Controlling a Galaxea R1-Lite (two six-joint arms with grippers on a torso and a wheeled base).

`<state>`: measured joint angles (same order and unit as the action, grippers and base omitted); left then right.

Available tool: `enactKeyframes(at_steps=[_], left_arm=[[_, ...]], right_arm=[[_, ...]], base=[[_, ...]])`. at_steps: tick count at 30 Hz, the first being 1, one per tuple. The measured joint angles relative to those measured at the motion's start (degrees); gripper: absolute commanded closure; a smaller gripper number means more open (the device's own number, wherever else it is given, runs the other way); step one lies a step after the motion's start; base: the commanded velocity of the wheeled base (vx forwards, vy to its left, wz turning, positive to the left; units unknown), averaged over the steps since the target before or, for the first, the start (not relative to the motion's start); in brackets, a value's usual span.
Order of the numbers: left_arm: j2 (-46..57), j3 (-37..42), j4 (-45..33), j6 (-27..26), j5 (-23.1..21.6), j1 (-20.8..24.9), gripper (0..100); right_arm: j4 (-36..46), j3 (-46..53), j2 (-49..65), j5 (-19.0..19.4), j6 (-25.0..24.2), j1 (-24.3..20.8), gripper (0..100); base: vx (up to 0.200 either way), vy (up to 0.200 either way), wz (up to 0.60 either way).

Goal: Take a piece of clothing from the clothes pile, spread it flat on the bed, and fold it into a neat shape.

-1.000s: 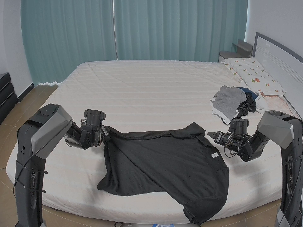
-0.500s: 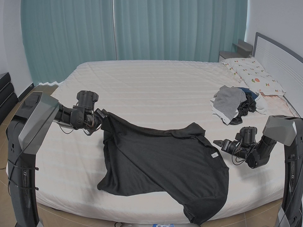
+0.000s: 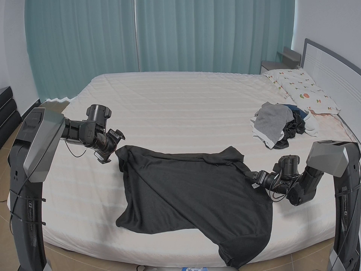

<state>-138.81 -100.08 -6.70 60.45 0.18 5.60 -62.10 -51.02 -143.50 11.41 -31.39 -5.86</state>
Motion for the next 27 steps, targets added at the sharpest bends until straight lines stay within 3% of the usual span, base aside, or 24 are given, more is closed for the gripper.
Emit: enactKeyframes(at_steps=[6,13,19,23,24,27], left_arm=[[0.45,2.02,-0.71,0.09,-0.72,-0.17,0],[4.52,13.2,3.73,-0.71,-1.05,0.4,0],[8.39,25.99,13.68,0.0,-0.48,2.36,0],[10.07,32.76,22.71,3.24,1.27,4.99,0],[10.4,34.35,24.05,4.3,1.65,5.89,0],[11.14,38.35,25.77,6.36,2.22,8.23,0]], right_arm=[[-1.29,0.0,-0.33,-0.66,-0.02,-0.66,0],[-2.83,0.39,-0.13,-0.9,0.0,0.22,0],[-3.07,-1.1,-1.22,-1.21,-0.02,0.3,0],[-3.1,-2.34,-2.12,-1.34,0.0,0.06,0],[-3.05,-2.71,-2.4,-1.34,0.0,-0.04,100],[-2.96,-3.86,-3.34,-1.34,0.0,-0.24,100]], base=[[0.0,0.0,0.0],[0.0,0.0,0.0],[0.0,0.0,0.0],[0.0,0.0,0.0],[0.0,0.0,0.0],[0.0,0.0,0.0]])
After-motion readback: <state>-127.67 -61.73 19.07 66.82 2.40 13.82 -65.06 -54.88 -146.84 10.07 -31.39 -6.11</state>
